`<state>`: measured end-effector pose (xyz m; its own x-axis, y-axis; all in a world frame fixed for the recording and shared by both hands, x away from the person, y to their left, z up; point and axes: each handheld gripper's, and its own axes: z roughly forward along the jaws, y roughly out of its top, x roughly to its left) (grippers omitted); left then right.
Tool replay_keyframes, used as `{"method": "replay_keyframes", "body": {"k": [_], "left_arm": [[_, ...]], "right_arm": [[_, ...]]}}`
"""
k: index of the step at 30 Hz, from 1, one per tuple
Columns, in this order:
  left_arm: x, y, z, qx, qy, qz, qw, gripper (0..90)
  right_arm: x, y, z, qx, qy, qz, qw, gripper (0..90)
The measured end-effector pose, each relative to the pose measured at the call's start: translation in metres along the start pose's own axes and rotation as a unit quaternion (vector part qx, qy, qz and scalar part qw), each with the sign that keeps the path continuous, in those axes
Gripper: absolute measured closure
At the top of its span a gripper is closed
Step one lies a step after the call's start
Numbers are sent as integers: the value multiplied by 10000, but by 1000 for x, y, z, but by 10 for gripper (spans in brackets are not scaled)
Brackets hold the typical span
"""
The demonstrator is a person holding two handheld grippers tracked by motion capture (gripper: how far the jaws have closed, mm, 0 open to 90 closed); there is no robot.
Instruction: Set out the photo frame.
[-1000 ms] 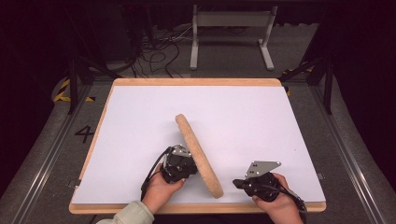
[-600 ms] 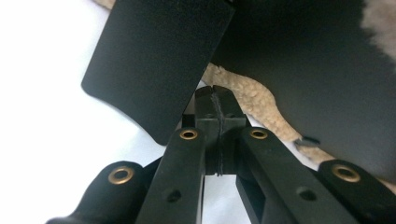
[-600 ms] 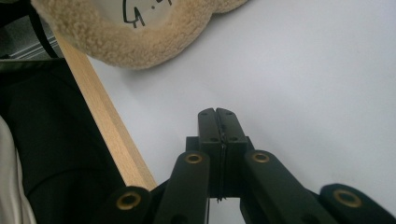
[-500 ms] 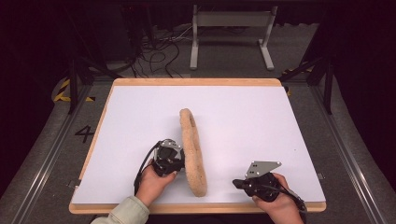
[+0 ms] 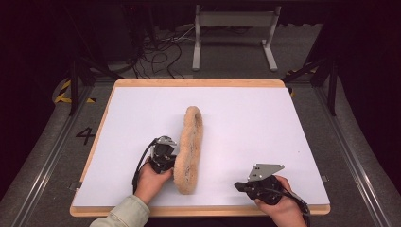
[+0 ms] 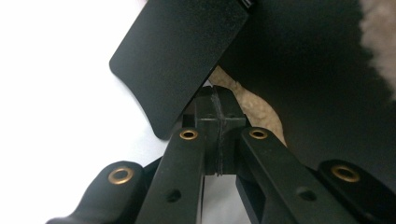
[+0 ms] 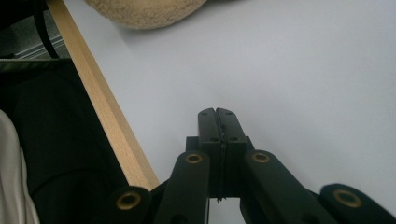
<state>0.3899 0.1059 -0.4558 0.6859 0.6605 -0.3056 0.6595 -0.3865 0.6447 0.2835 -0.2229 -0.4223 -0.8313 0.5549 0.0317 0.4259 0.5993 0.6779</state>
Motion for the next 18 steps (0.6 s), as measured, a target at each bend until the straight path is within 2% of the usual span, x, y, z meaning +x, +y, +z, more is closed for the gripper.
{"method": "replay_keyframes", "body": {"k": [5,8,10,11,12,13,14,18], "left_arm": [[12,0,-2,-123,-52,-95,9999,900],[14,1,-2,-159,62,-22,9999,900],[18,2,-3,-157,112,-70,9998,900],[21,2,-3,-161,103,-105,9998,900],[24,2,-3,-179,50,-231,9996,900],[24,2,-3,-179,50,-231,9996,900],[28,1,-4,-176,-39,-295,9994,900],[30,0,-6,-113,-66,-212,9997,881]], "right_arm": [[1,0,1,-12,64,-19,10000,900],[1,0,1,-18,75,-25,10000,900],[2,0,2,-18,85,-34,10000,900],[1,0,2,-23,83,-41,10000,900],[2,0,2,-21,91,-47,9999,900],[2,0,2,-21,91,-47,9999,900],[2,0,2,-22,94,-53,9999,900],[2,0,1,-39,98,-49,9999,900]]}}
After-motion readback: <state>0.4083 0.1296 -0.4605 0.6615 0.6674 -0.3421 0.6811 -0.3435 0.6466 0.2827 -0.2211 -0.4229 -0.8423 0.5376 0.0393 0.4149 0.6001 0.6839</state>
